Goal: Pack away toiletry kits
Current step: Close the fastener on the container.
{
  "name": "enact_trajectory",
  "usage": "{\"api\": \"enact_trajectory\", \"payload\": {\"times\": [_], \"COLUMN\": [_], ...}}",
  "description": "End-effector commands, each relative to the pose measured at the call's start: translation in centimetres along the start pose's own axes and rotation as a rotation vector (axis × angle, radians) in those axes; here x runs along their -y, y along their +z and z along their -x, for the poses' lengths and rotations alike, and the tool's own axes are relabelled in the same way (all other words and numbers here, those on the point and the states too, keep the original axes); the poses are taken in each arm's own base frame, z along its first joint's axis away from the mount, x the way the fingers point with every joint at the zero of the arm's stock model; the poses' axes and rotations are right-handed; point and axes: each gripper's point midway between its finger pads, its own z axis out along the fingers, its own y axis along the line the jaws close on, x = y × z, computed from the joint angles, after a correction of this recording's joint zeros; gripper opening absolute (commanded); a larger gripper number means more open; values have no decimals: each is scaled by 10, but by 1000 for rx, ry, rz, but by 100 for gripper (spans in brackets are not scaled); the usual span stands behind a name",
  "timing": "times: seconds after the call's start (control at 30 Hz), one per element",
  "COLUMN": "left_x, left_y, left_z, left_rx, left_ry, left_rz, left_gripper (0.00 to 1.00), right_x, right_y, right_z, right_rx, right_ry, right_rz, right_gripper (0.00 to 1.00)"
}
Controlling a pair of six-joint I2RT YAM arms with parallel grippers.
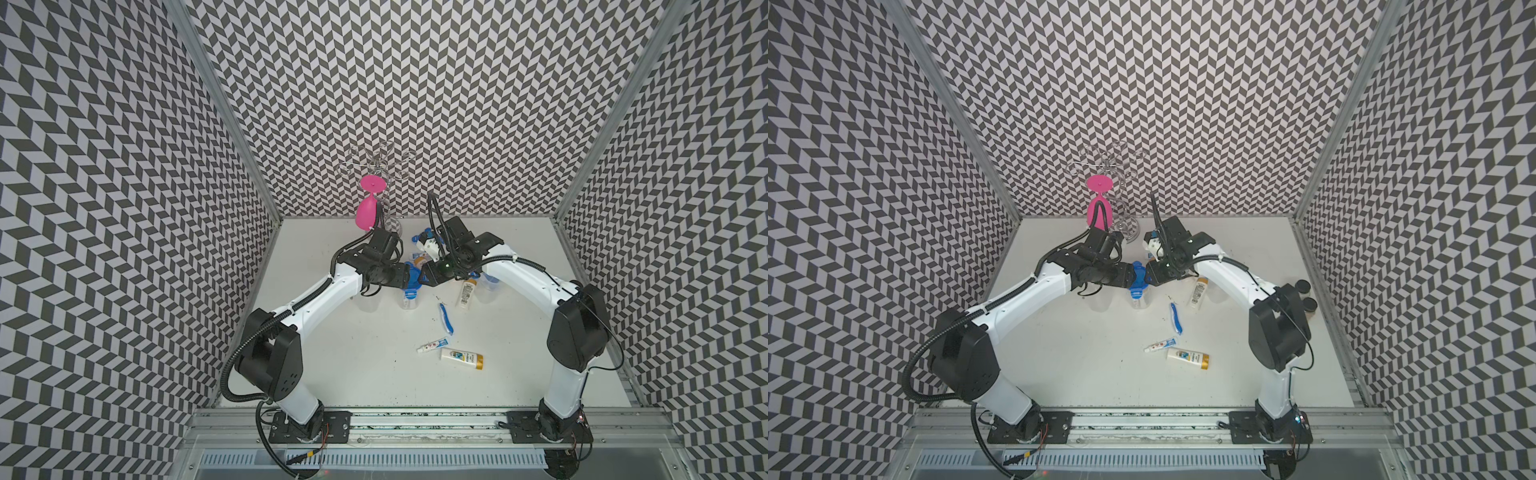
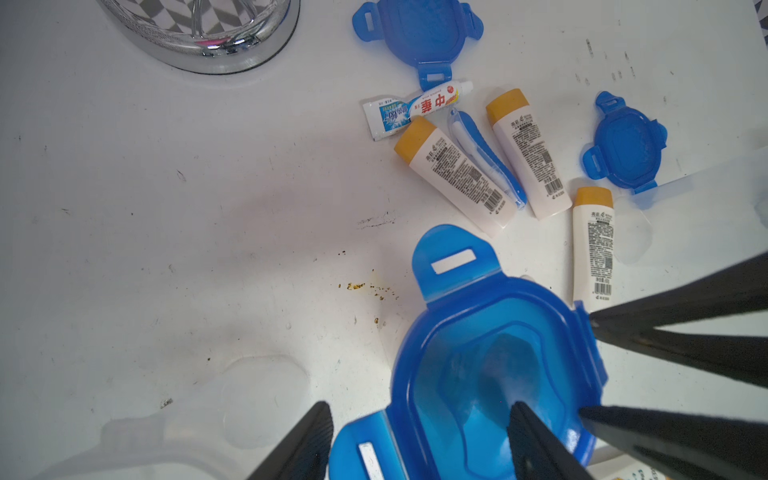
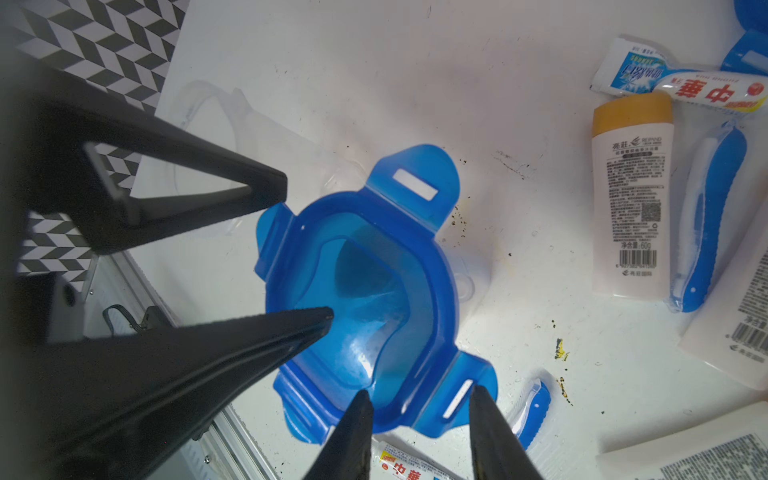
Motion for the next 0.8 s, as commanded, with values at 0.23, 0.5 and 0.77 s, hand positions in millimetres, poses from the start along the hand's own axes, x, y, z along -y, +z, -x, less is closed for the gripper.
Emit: {"api": "enact_trajectory", "payload": {"times": [0.23,0.5,0.77], "left_x": [0,6,0], "left_y": [17,25,19], "left_z": [-23,-31,-24], "left_rx": [-71,-84,-73], "left_ry": [-29,-62,-55], "left_rz": [-15,-63,-32], "left_gripper": [65,65,65], "right_x": [-9,-15,-6], "right_y": [15,22,25], "right_z": [-4,-10,-13], "right_rx": [-7,-10,-5], "right_ry": [9,31,59], "right_rz": [69,125,134], "right_gripper": [36,36,35]}}
